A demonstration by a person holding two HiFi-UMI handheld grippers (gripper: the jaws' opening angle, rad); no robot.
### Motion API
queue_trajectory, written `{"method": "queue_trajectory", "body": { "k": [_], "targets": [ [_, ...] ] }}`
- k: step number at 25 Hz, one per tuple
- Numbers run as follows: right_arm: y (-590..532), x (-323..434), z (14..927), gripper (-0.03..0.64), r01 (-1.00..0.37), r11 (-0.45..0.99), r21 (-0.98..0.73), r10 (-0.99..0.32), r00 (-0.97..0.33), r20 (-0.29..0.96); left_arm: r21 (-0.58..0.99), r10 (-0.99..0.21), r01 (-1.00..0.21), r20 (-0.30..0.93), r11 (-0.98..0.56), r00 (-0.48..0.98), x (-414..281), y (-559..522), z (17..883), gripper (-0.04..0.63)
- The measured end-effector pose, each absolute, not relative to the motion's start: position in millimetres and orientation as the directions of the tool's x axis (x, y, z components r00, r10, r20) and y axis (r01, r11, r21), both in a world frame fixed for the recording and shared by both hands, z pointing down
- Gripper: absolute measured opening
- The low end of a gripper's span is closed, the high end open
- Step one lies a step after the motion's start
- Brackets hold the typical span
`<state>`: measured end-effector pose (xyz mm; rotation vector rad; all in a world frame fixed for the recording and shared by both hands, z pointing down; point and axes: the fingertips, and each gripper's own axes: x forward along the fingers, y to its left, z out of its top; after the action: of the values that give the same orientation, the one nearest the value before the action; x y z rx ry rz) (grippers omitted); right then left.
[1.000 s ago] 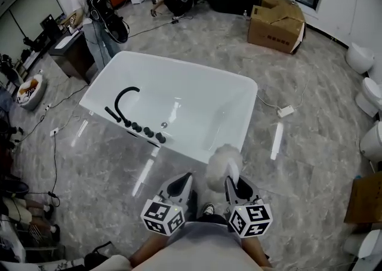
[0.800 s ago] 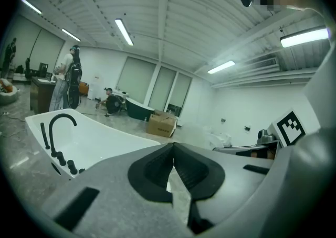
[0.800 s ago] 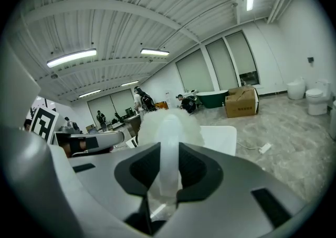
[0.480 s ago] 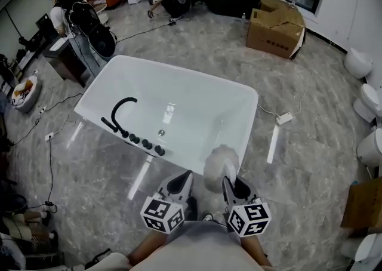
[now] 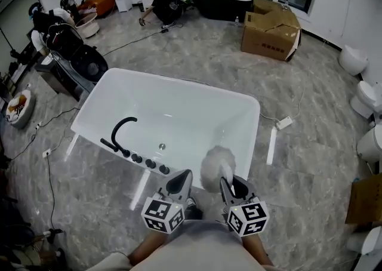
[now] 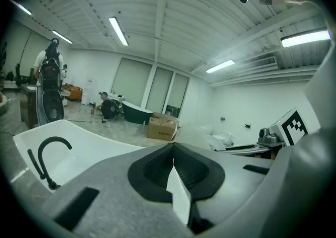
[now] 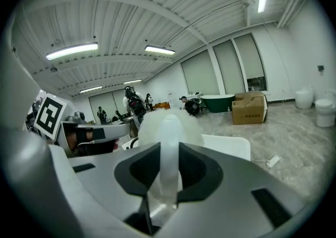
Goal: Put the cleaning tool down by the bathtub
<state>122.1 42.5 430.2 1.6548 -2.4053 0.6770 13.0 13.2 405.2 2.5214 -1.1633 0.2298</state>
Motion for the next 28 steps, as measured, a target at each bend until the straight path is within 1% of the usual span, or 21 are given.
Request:
{"method": "queue_trajectory", "body": {
  "k": [4, 14, 20, 28],
  "targets": [
    [17, 101, 436, 0.077, -0.902, 0.328, -0.279, -0.826, -0.417, 0.379, 0.247, -0.693, -0.75, 0.286, -0.613, 0.661, 1, -16, 408, 0.006],
    [-28, 53, 450, 0.077, -0.906, 0.356, -0.23, -0.813, -0.421, 0.403, 0.267, -0.679, -0.734, 0.279, -0.625, 0.68, -47, -62, 417, 0.007],
    [-33, 50, 466, 0.077, -0.909, 0.348, -0.23, -0.798, -0.416, 0.436, 0.275, -0.669, -0.731, 0.296, -0.624, 0.682, -54, -71, 429, 0.007],
    [-42, 56, 480, 0.077, -0.901, 0.367, -0.231, -0.773, -0.433, 0.464, 0.286, -0.661, -0.736, 0.322, -0.614, 0.677, -45, -75, 435, 0.007]
  ]
}}
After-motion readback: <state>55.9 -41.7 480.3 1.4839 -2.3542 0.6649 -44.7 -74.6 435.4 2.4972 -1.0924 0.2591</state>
